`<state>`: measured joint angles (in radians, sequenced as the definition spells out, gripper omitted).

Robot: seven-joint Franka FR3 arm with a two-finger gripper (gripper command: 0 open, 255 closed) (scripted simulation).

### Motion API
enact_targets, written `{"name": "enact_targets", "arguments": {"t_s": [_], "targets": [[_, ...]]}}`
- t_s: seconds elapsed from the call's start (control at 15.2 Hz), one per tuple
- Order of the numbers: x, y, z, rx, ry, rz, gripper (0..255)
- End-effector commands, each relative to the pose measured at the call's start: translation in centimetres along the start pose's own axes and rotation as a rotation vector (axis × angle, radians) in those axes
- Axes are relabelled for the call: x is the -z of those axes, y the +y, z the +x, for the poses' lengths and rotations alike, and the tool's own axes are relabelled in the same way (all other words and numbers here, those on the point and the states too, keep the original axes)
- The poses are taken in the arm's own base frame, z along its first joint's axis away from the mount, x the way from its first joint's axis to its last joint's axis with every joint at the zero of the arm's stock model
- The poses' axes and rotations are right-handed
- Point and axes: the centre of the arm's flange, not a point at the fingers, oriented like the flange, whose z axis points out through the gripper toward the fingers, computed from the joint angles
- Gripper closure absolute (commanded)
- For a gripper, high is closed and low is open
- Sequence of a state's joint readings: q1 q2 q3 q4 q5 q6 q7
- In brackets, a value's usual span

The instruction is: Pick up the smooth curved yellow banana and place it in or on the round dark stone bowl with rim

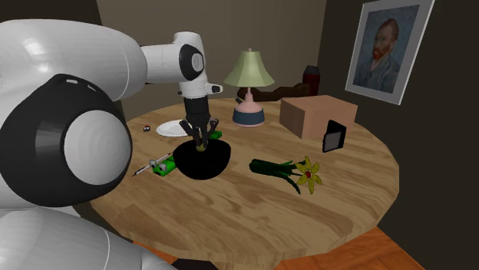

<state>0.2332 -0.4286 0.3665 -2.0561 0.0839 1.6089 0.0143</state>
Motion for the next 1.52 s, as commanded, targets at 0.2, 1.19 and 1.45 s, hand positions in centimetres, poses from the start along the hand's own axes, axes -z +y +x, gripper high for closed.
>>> {"name": "enact_targets", "arguments": {"t_s": [0.2,1.19,1.45], "targets": [[-0.1,0.0,0.0,0.0,0.0,0.0,255],[4.9,0.0,0.0,0.0,0.0,0.0,0],[4.9,0.0,0.0,0.0,0.0,0.0,0]]}}
